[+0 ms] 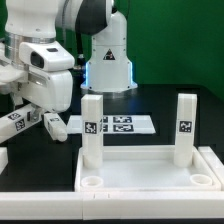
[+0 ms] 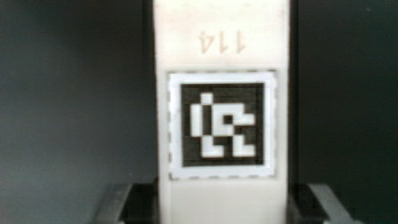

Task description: Assemble desk

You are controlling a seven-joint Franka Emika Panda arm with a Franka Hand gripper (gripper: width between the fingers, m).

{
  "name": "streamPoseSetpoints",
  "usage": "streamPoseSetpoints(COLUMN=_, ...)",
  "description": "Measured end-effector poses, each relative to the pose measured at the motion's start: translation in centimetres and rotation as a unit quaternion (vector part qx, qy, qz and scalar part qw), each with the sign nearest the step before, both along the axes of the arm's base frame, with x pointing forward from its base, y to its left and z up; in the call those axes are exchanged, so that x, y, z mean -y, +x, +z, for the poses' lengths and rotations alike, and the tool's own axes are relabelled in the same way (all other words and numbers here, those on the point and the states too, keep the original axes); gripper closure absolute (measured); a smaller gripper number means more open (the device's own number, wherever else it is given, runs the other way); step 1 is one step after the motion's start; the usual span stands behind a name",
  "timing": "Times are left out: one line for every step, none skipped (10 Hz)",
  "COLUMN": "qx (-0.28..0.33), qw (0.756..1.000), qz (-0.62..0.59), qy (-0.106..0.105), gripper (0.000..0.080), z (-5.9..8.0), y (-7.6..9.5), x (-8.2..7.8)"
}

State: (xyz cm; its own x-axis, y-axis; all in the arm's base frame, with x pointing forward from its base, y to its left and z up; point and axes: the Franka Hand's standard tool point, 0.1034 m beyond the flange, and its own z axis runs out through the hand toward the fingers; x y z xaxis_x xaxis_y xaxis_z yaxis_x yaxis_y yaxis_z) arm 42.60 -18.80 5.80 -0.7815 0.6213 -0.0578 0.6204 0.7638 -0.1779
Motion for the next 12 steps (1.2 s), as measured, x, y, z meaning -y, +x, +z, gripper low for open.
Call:
streamPoseSetpoints(qx=-0.009, qw=0.999, qz=0.040, qy=-0.003, gripper=0.0515, z=0.0, y=-0.1, x=0.2)
streamPoseSetpoints(qx=-0.016, qw=0.997, qz=0.070, qy=-0.006, gripper=0.0515, z=0.0, y=-0.3, x=0.5)
streamPoseSetpoints(qx=-0.024, qw=0.995, qz=0.095, qy=-0.007, gripper=0.0515, z=-0.1, y=-0.5, x=0.4)
streamPoseSetpoints(qx=-0.040, qw=0.991, qz=0.128, qy=-0.003, gripper=0.0515, z=-0.4, y=-1.2, x=-0.1)
streamPoseSetpoints(qx=-0.048, qw=0.988, qz=0.147, qy=0.000, gripper=0.0515, z=-0.7, y=-1.6, x=-0.3)
streamPoseSetpoints(qx=-0.056, qw=0.984, qz=0.169, qy=-0.001, gripper=0.0515, z=-0.7, y=-1.6, x=0.3)
streamPoseSetpoints(qx=-0.059, qw=0.982, qz=0.177, qy=-0.004, gripper=0.0515, z=-0.7, y=-1.7, x=0.4)
streamPoseSetpoints(qx=-0.058, qw=0.984, qz=0.171, qy=-0.004, gripper=0.0515, z=-0.8, y=-1.7, x=0.4)
streamPoseSetpoints(qx=-0.061, qw=0.985, qz=0.163, qy=-0.004, gripper=0.0515, z=-1.0, y=-2.1, x=0.4)
streamPoseSetpoints(qx=-0.071, qw=0.985, qz=0.156, qy=-0.001, gripper=0.0515, z=-1.5, y=-2.9, x=0.2)
streamPoseSetpoints(qx=-0.078, qw=0.985, qz=0.156, qy=0.000, gripper=0.0515, z=-2.0, y=-3.6, x=0.2)
streamPoseSetpoints(qx=-0.086, qw=0.986, qz=0.145, qy=0.001, gripper=0.0514, z=-2.8, y=-4.3, x=0.1)
